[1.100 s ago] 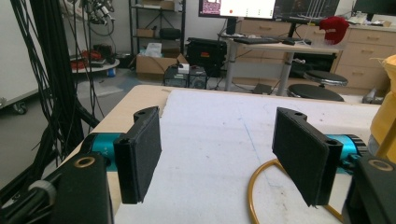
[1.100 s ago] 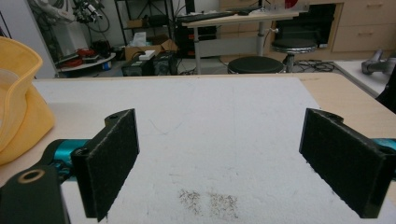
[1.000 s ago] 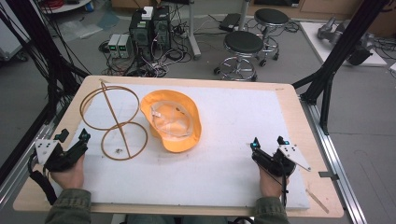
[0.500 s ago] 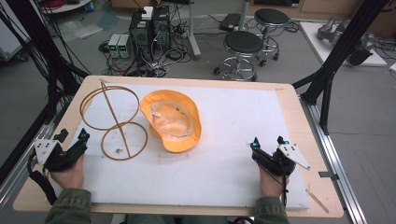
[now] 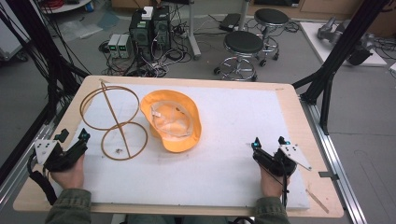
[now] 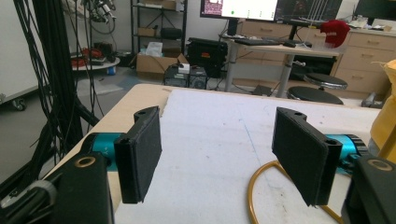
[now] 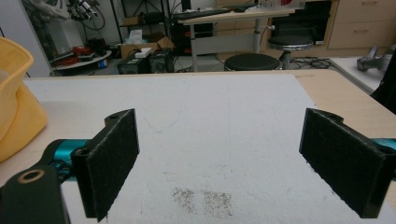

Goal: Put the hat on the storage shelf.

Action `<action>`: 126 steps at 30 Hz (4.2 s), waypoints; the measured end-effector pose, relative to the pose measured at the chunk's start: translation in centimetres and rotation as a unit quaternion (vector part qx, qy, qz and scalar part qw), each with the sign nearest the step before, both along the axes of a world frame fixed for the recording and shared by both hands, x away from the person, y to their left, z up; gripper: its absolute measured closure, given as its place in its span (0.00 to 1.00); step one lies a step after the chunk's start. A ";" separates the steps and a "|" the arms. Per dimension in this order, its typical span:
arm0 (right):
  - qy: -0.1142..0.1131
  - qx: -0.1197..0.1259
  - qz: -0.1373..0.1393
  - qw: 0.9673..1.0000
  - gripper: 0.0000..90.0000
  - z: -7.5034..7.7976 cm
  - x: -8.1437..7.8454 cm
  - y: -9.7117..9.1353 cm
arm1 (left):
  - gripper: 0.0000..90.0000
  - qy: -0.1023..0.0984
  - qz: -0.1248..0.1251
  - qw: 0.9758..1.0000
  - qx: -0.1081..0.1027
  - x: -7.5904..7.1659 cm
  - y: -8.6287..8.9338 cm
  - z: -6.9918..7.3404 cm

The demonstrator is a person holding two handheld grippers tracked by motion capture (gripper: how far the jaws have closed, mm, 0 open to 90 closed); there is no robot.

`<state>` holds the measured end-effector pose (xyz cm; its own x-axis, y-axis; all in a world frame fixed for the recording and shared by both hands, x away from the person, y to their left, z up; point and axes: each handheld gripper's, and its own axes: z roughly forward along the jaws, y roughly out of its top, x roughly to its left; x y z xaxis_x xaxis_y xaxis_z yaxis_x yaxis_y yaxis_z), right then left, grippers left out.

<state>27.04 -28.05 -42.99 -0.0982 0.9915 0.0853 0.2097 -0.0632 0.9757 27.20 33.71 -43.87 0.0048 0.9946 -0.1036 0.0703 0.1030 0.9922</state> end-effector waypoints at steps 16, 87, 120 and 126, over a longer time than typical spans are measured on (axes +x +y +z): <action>-0.006 -0.006 0.038 0.999 0.12 0.0 0.4 0.4 | 0.37 0.002 -0.004 1.000 -0.018 0.1 0.2 0.0; -0.005 -0.033 0.226 0.974 0.12 9.3 15.3 17.2 | 0.37 -0.004 -0.019 0.999 -0.042 0.1 -0.2 -0.1; 0.132 -0.124 0.260 0.949 0.12 5.3 20.3 21.0 | 0.37 -0.002 -0.022 0.998 -0.057 0.2 0.2 -0.3; 0.175 -0.110 0.287 0.935 0.21 4.7 20.7 20.8 | 0.37 0.000 -0.023 0.998 -0.056 0.2 0.2 -0.3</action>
<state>47.71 -7.25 -38.30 -0.6237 0.7816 0.0113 0.4563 0.3523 0.8171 27.45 33.91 -44.20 0.0498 0.9756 -0.2138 0.0766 0.2097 0.9748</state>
